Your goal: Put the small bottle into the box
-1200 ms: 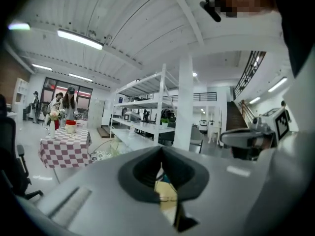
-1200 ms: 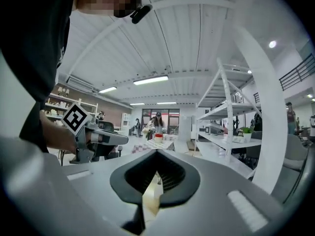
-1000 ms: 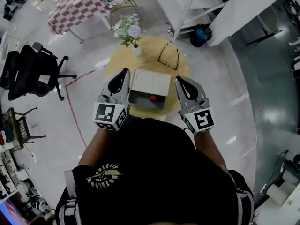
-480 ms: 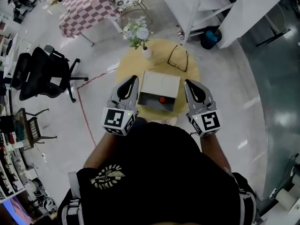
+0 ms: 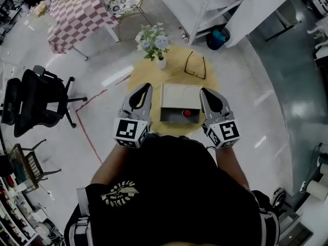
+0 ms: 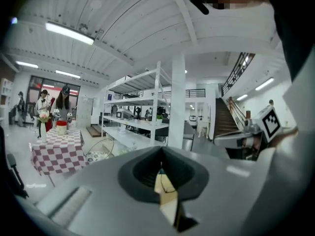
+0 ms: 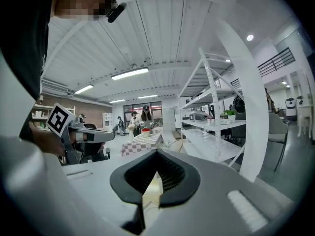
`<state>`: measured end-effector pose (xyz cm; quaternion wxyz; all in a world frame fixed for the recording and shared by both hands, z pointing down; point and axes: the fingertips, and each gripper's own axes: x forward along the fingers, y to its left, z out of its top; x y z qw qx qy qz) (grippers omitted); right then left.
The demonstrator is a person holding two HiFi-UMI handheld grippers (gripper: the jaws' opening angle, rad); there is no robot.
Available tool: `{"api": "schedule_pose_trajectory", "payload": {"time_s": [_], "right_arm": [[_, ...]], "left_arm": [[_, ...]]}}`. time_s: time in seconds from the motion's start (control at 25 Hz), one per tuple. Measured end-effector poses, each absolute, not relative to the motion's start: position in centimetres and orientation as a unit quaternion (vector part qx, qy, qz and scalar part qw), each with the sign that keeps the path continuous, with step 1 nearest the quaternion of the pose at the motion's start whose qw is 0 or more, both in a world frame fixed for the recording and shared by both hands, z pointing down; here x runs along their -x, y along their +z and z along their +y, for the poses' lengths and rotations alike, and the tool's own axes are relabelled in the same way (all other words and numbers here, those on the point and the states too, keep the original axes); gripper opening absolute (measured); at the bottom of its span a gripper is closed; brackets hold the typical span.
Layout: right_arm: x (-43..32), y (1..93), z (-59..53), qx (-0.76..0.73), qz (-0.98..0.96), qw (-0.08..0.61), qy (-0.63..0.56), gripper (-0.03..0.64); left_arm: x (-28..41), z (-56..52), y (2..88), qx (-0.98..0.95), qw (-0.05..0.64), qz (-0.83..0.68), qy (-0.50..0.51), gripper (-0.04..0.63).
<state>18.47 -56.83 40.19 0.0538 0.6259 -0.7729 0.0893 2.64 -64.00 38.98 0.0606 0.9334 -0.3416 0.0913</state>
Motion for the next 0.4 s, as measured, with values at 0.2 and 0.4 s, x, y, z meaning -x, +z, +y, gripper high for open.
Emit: {"api": "schedule_pose_trajectory", "payload": {"time_s": [0.2, 0.4], "right_arm": [[-15.1, 40.2, -58.6, -0.656, -0.746, 0.082, 0.085, 0.006], [-14.5, 40.7, -59.5, -0.685, -0.718, 0.089, 0.085, 0.006]], "left_arm": [[1.0, -67.8, 40.0, -0.943, 0.102, -0.312, 0.062, 0.000], [1.1, -69.9, 41.3, -0.953, 0.114, -0.276, 0.056, 0.000]]}}
